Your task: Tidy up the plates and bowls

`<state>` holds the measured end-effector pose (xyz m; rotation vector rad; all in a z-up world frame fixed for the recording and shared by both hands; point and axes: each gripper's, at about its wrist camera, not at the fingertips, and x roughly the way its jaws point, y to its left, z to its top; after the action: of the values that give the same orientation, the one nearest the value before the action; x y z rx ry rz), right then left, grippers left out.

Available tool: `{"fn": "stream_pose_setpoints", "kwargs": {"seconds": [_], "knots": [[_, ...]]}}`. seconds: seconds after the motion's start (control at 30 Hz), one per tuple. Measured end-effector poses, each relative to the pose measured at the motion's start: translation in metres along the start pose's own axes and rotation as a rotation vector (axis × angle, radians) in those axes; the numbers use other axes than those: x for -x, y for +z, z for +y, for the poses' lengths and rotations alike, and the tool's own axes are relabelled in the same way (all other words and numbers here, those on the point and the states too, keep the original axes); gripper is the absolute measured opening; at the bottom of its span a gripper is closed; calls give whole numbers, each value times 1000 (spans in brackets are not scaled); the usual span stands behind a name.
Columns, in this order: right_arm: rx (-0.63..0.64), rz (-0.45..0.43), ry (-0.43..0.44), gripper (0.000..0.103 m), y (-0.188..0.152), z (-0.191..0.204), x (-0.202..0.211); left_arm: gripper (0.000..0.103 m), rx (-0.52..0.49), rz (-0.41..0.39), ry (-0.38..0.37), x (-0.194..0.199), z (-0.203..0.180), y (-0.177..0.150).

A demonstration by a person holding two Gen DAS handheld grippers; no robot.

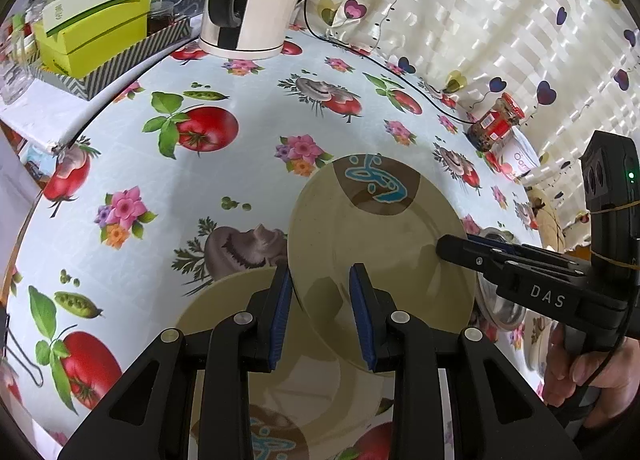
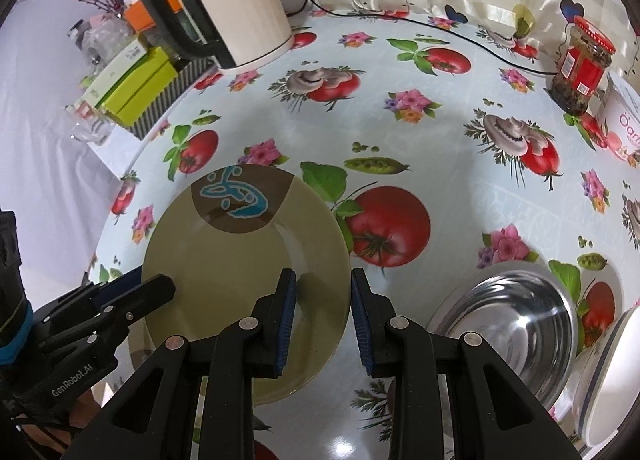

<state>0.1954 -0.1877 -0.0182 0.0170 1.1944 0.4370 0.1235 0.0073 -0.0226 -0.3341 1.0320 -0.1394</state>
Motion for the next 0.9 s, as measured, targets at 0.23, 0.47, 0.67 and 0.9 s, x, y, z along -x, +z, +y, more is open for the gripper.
{"fn": "stream_pose_setpoints", "kwargs": {"seconds": [0.23,0.47,0.67,0.9], "knots": [[5,-8,9,27,-9,9,6,31,-2,-5,5,9,4,-7],[11,-8,14,27,-16,16,8,31,6,-7,13,15,9,-14],[19,0,21,27,-25,23,7,31,22,-3,27,17,18,-23],[42,30,22,27,-37,40,-5,31,46,8,51,19,34,-35]]}}
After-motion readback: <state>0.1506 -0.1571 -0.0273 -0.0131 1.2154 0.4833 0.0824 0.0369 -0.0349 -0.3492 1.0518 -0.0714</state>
